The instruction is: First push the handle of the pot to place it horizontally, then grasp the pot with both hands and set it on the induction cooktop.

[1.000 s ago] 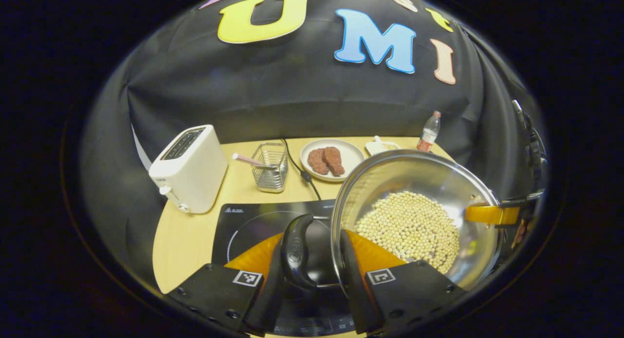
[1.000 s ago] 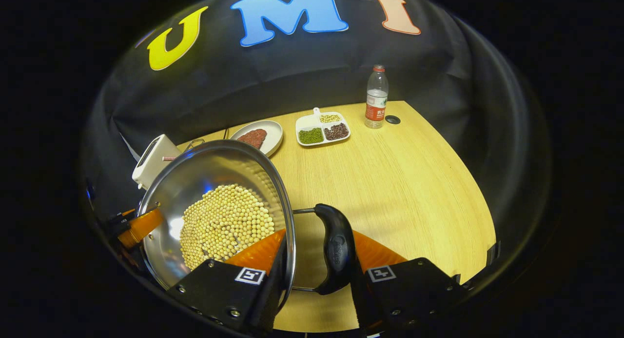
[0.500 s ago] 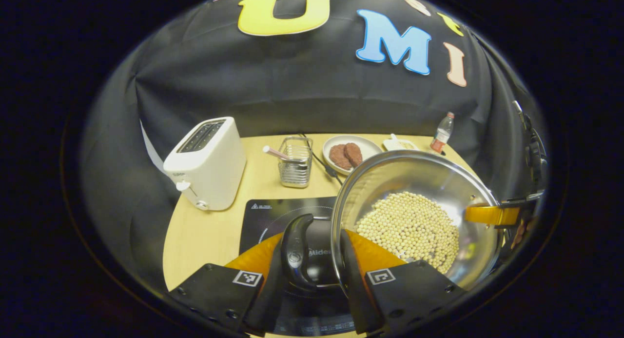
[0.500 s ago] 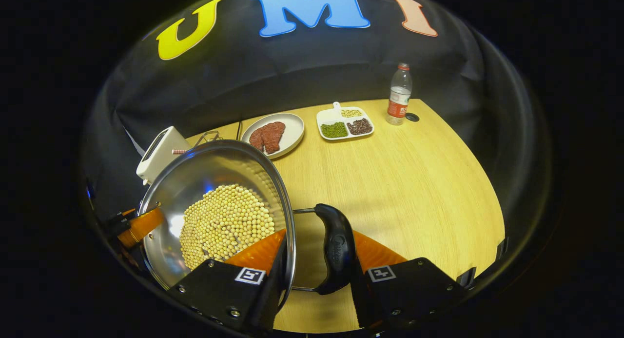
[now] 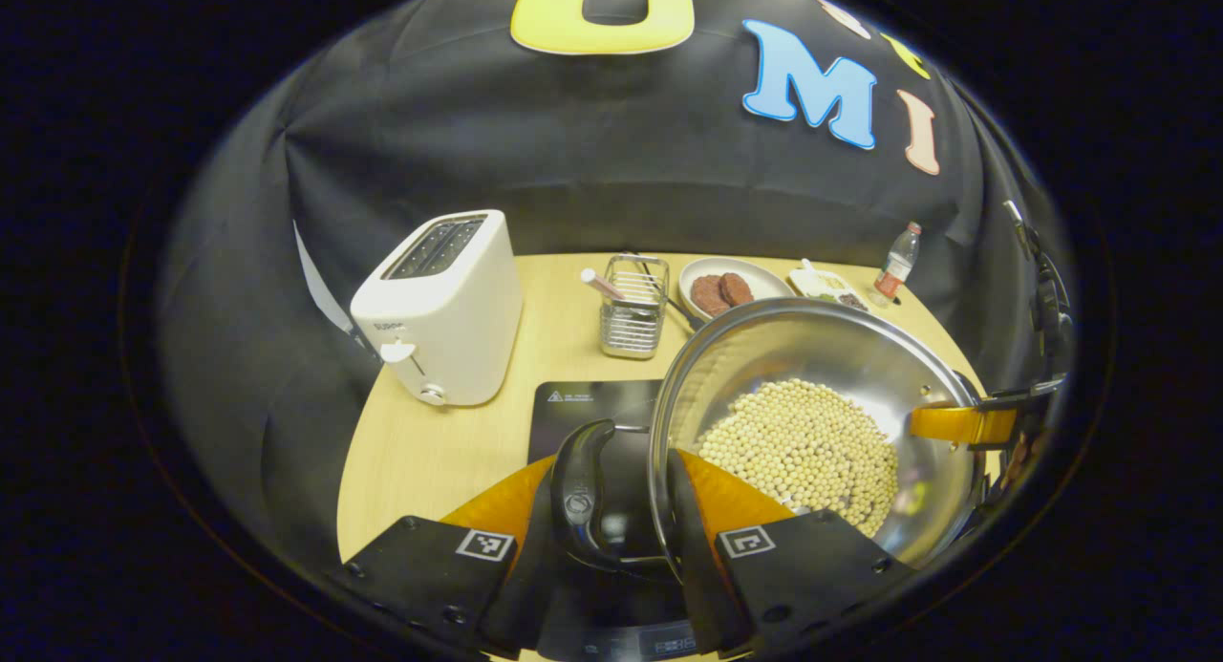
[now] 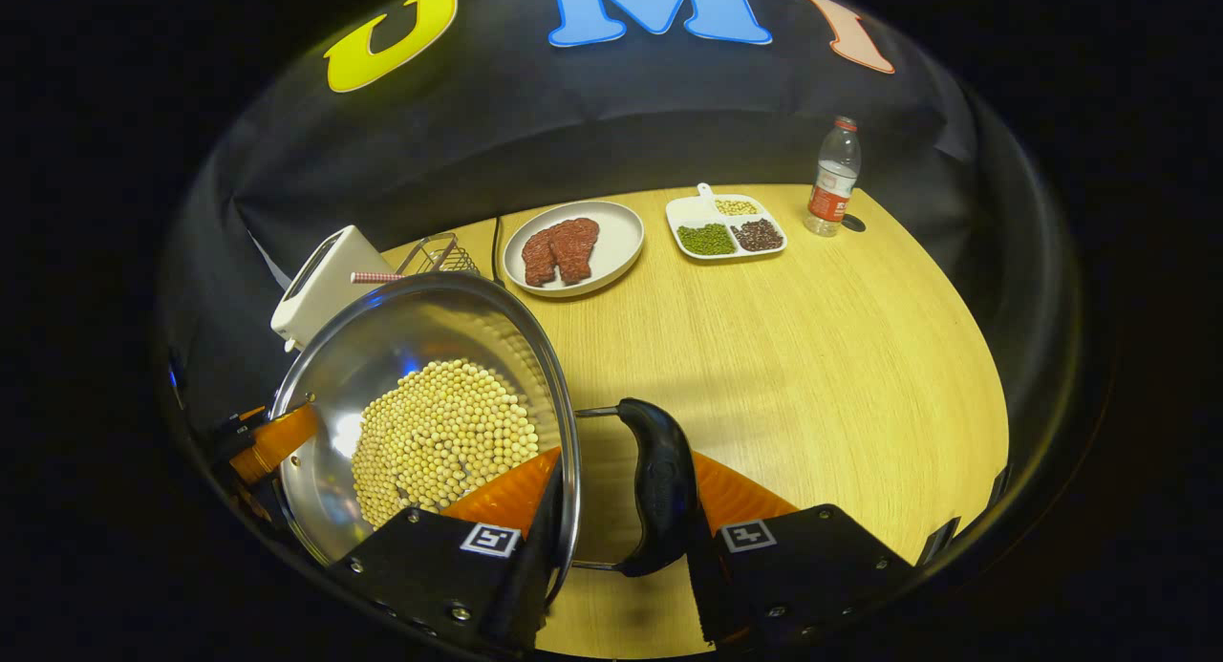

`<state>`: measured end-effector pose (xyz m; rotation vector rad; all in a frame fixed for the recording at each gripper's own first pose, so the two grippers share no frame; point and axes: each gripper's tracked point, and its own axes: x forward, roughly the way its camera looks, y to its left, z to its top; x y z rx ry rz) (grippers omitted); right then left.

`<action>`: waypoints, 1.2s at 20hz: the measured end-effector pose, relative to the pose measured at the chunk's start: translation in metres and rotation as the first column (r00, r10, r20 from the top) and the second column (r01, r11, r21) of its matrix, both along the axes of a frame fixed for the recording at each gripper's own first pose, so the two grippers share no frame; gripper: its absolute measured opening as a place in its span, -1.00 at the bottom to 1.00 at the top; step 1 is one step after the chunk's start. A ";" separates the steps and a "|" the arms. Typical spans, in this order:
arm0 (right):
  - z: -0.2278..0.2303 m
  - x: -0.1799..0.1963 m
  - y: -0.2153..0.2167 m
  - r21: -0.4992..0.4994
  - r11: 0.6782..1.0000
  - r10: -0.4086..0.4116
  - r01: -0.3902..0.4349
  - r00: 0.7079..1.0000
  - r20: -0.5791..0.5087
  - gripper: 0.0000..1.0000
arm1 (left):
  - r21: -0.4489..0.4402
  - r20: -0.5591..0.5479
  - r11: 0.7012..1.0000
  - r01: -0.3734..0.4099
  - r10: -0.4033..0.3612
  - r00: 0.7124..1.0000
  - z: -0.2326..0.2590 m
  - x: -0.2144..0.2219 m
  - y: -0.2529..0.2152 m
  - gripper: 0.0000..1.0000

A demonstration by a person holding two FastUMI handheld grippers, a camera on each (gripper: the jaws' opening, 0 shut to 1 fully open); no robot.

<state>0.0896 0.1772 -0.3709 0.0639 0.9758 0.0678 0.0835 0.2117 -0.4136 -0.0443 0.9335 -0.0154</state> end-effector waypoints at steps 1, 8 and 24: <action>-0.002 0.000 0.004 0.003 1.000 0.000 0.000 1.000 -0.004 0.23 | -0.001 -0.002 1.000 -0.003 0.003 1.000 -0.002 -0.001 0.005 0.21; -0.016 0.009 0.032 0.009 1.000 -0.002 0.002 1.000 -0.025 0.24 | -0.003 -0.007 1.000 -0.008 0.008 1.000 -0.018 0.009 0.035 0.21; -0.041 0.019 0.066 0.004 0.999 -0.032 0.033 0.999 -0.037 0.24 | -0.020 -0.002 1.000 0.008 -0.008 1.000 -0.074 0.043 0.061 0.27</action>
